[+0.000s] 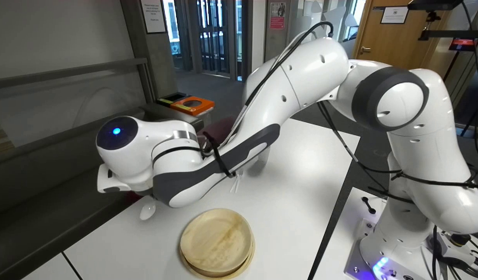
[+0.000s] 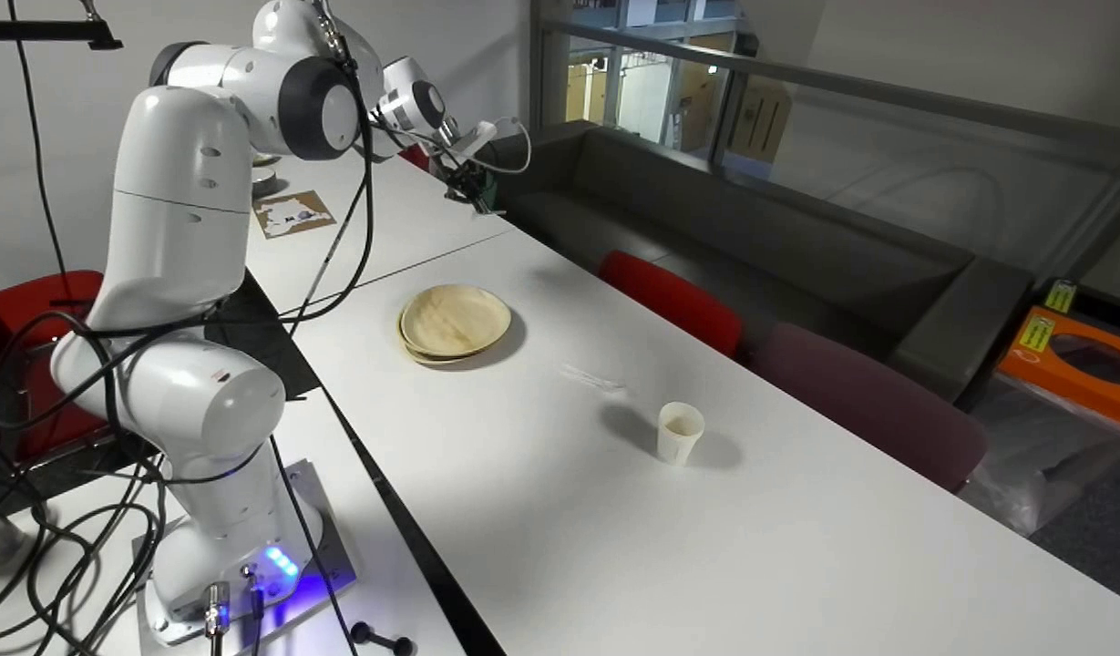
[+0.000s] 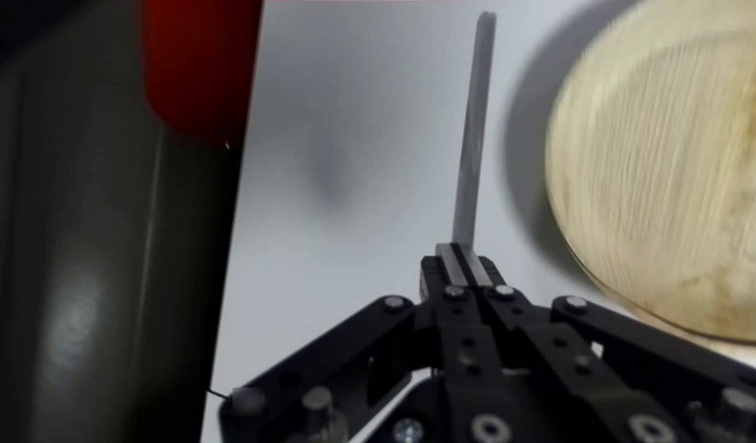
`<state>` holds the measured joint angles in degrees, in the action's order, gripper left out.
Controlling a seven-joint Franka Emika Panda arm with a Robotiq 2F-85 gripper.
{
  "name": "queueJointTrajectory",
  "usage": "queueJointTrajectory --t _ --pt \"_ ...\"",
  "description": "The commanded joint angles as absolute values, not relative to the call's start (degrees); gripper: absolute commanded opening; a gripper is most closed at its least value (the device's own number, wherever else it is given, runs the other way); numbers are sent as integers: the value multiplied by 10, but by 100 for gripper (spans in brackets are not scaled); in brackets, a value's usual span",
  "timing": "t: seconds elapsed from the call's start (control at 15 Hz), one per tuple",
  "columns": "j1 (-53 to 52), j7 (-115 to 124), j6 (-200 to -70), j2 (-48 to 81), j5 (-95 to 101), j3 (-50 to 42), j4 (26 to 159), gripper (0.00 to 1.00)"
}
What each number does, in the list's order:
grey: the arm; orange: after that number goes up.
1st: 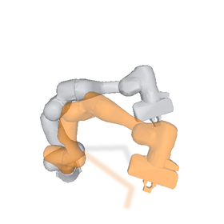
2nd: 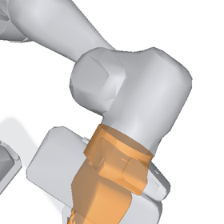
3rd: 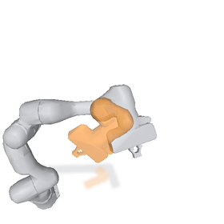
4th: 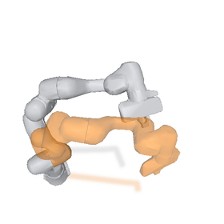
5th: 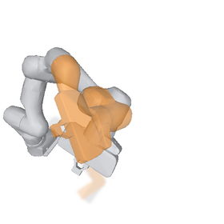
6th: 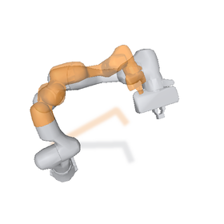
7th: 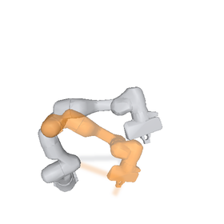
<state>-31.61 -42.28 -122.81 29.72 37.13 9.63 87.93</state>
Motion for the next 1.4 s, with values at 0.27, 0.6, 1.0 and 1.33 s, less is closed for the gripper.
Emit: queueJointTrajectory --t 0.27,0.6,1.0,1.33 --pt "-272 -406 -1112 206 587 85 945 0" --pt "-244 -411 -1000 209 707 84 941 0" --pt "-227 -411 -840 237 810 79 938 0" --pt "-233 -408 -698 302 877 76 920 0"
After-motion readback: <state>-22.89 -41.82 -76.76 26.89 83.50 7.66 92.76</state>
